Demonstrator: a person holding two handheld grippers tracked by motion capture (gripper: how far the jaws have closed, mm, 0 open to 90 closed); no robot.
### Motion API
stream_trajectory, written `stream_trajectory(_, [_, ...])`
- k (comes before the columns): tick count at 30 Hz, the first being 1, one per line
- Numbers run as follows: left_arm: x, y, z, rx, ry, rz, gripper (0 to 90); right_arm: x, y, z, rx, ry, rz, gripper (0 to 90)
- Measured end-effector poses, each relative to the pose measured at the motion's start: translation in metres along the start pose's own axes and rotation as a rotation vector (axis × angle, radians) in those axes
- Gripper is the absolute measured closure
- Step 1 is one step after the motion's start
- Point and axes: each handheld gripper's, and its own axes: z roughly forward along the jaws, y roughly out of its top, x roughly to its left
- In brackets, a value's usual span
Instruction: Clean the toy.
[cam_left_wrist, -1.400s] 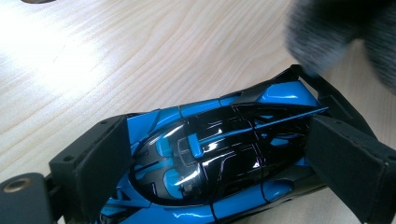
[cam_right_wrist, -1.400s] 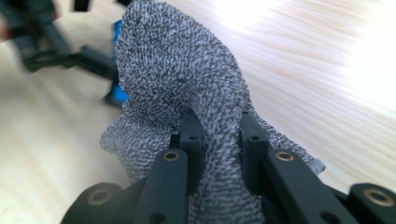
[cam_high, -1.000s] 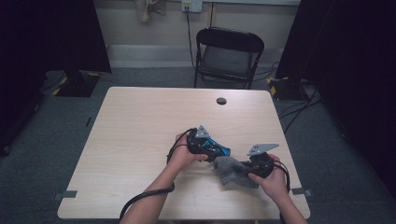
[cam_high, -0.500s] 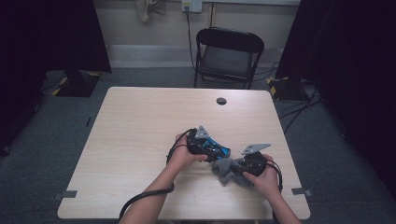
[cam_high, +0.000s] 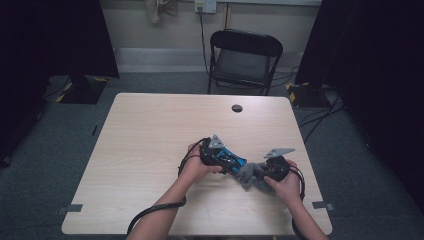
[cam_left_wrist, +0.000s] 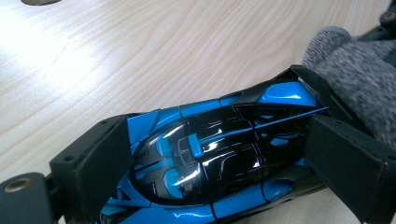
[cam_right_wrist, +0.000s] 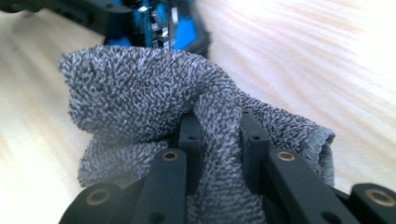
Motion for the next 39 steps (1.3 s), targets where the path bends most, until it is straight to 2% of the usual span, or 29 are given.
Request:
stream_trajectory(9, [0.000,-0.001,0.000,-0.009,-0.001,0.001,7.1,-0.016,0.010,0.007,-0.006,-0.041,0.043,76.2])
stream_trajectory(18, [0.000,-0.002,0.000,-0.016,0.000,0.000,7.2,-0.034,0.023,0.013,-0.008,-0.125,0.096,76.2])
stream_trajectory(20, [0.001,-0.002,0.000,-0.020,-0.002,0.003,7.3,-0.037,0.026,0.011,-0.010,-0.146,0.100,76.2])
stream_trajectory(25, [0.001,-0.003,-0.001,-0.025,-0.004,0.000,7.7,-0.043,0.034,0.002,-0.045,-0.159,0.116,76.1])
stream_trajectory(29, [0.001,-0.003,-0.001,-0.026,-0.004,0.000,7.7,-0.042,0.037,0.002,-0.057,-0.159,0.116,75.6])
stream_trajectory(36, [0.001,-0.003,-0.001,-0.026,-0.006,-0.001,7.7,-0.035,0.035,0.020,-0.049,-0.174,0.130,75.2])
stream_trajectory(39, [0.001,-0.004,-0.001,-0.030,-0.006,0.001,7.8,-0.031,0.036,0.026,-0.042,-0.178,0.118,73.9])
